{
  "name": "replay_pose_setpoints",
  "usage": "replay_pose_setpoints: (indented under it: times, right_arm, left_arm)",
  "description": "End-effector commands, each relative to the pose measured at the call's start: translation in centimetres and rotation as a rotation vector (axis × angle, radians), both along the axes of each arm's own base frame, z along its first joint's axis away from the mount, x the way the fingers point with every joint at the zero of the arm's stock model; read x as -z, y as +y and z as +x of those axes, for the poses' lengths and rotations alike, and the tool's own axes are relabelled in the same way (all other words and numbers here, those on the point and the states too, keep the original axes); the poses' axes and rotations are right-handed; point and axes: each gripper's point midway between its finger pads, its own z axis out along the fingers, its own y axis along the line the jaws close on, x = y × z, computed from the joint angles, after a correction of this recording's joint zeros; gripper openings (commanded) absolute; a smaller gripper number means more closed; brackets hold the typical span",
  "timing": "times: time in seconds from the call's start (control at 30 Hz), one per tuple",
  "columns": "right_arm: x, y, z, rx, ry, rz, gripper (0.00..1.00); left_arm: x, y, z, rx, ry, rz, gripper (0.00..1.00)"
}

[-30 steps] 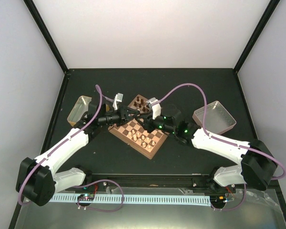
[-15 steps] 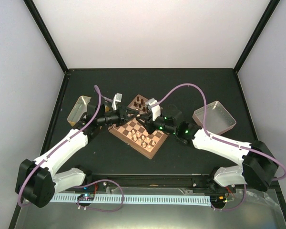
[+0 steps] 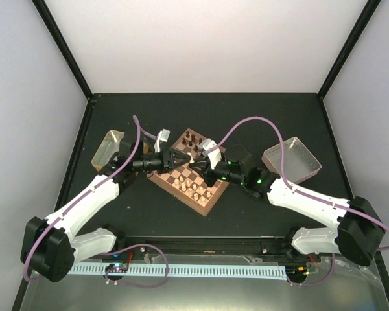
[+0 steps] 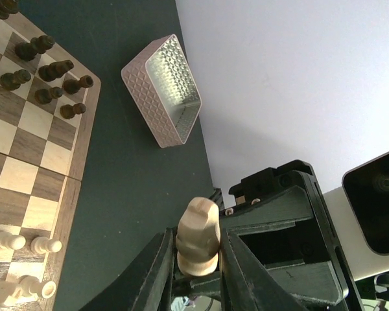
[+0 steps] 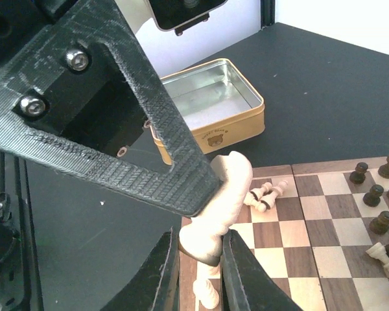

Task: Set up the chess pieces on the board
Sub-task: Place the chess piece on the chessboard.

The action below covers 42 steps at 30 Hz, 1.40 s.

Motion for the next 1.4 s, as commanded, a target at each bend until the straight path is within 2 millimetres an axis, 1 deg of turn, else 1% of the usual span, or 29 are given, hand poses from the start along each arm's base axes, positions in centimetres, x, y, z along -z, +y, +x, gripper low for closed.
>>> replay_pose_setpoints:
  times: [0.0,0.1,0.27,0.37,0.5,0.6,0.77,0.83,0.93,1.0,1.17,1.23,1.27,1.33,1.37]
  right_arm:
    - [-0.7,-0.6,0.0,-0.008,-0.053,-0.01,0.04]
    - [-0.6,-0.5,-0.5,-0.038,-0.05,-0.019,0.04]
    - [-0.6,-0.1,-1.4,-0.092,-0.039,-0.014,0.04]
    - [-0.3,-0.1,-1.5,-0.099,-0.032,-0.025,0.04]
    - [0.1,0.0,-2.0,-0.129,-0.016,-0.041,0.04]
    - [0.0,0.1,-2.5,-0.156,-0.006,-0.039,0.04]
    - [-0.5,0.1,-2.8,-0.17,-0.006,-0.029,0.04]
    - [-0.6,0.1,-2.8,-0.17,-0.005,-0.025,0.04]
    - [-0.7,0.2,-3.0,-0.178,-0.003,-0.022,0.04]
    - [-0.6,0.3,-3.1,-0.187,0.0,-0.021,0.04]
    - [-0.6,0.3,-3.5,-0.205,0.008,-0.018,0.04]
    - [-0.8,0.2,-3.4,-0.19,0.016,-0.012,0.07]
    - [-0.8,0.1,-3.3,-0.179,0.023,-0.01,0.12]
    - [-1.1,-0.2,-3.0,-0.147,0.034,-0.003,0.3]
    - [-1.3,-0.4,-2.7,-0.12,0.034,-0.001,0.38]
  left_arm:
    - [-1.5,-0.1,-0.6,0.042,-0.048,0.005,0.22]
    - [-1.6,-0.3,-0.8,0.065,-0.054,0.005,0.23]
    - [-1.5,-0.5,-1.0,0.093,-0.052,0.004,0.31]
    - [-1.6,-0.6,-1.0,0.097,-0.058,-0.001,0.34]
    - [-2.0,-0.5,-0.9,0.101,-0.09,0.001,0.35]
    - [-1.9,-0.3,-0.7,0.099,-0.107,0.015,0.34]
    - [-1.9,-0.4,-1.1,0.135,-0.127,0.014,0.29]
    - [-2.0,-0.4,-1.4,0.149,-0.134,0.014,0.25]
    - [-2.2,-0.3,-1.8,0.16,-0.148,0.014,0.18]
    - [-2.4,-0.3,-1.8,0.161,-0.16,0.011,0.11]
    - [-2.6,-0.3,-1.8,0.169,-0.179,0.004,0.02]
    - [-3.1,-0.3,-1.8,0.172,-0.219,0.002,0.01]
    - [-3.2,-0.1,-1.8,0.166,-0.239,0.008,0.02]
    - [-3.4,0.2,-1.7,0.142,-0.276,0.031,0.02]
    - [-3.3,0.5,-1.6,0.127,-0.298,0.049,0.01]
